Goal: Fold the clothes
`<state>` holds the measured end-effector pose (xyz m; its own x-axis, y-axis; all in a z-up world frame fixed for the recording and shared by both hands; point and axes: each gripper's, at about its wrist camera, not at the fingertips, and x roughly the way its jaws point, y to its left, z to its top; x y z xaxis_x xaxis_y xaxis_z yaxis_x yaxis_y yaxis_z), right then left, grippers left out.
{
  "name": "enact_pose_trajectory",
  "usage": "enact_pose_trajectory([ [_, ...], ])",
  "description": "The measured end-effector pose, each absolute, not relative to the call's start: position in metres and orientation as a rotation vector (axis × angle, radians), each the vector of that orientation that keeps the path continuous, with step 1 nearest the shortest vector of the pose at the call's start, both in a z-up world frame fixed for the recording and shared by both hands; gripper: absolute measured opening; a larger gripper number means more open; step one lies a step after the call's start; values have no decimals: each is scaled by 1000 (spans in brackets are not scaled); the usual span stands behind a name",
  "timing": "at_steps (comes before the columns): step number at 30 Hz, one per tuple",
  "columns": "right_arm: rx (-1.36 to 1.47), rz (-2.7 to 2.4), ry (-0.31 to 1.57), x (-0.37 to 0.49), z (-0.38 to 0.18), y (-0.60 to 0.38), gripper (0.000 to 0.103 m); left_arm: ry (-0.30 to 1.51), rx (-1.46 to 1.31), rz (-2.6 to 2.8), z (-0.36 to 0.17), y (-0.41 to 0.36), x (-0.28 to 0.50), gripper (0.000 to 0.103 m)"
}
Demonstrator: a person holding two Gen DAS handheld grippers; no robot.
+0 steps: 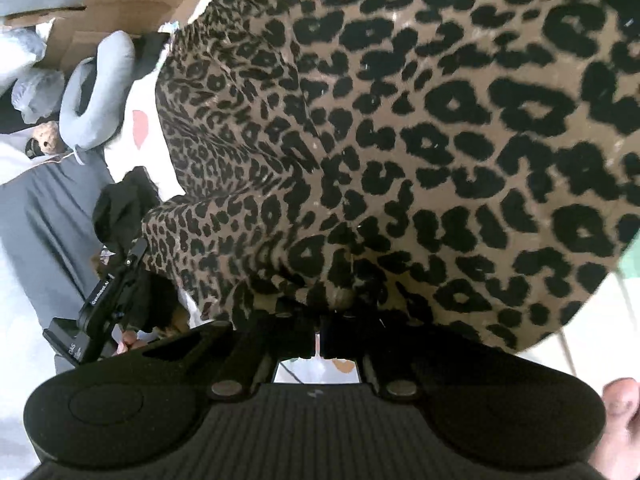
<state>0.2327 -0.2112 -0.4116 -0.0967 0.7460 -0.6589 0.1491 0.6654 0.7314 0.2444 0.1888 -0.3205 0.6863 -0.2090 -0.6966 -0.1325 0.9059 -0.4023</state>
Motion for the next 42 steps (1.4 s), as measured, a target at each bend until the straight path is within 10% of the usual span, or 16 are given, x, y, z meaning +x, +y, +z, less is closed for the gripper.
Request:
enact_pose_trajectory([
  [24, 890, 439, 1511, 273, -425, -248, 3, 882, -475, -24, -370, 183, 274, 7],
  [26, 909, 459, 1524, 271, -424, -249, 10, 883, -483, -23, -373, 183, 276, 7],
  [29, 951, 506, 1541, 266, -419, -251, 51, 880, -490, -25, -374, 182, 278, 7],
  [42, 667, 749, 1553, 215, -396, -232, 55, 875, -494, -27, -373, 181, 280, 7],
])
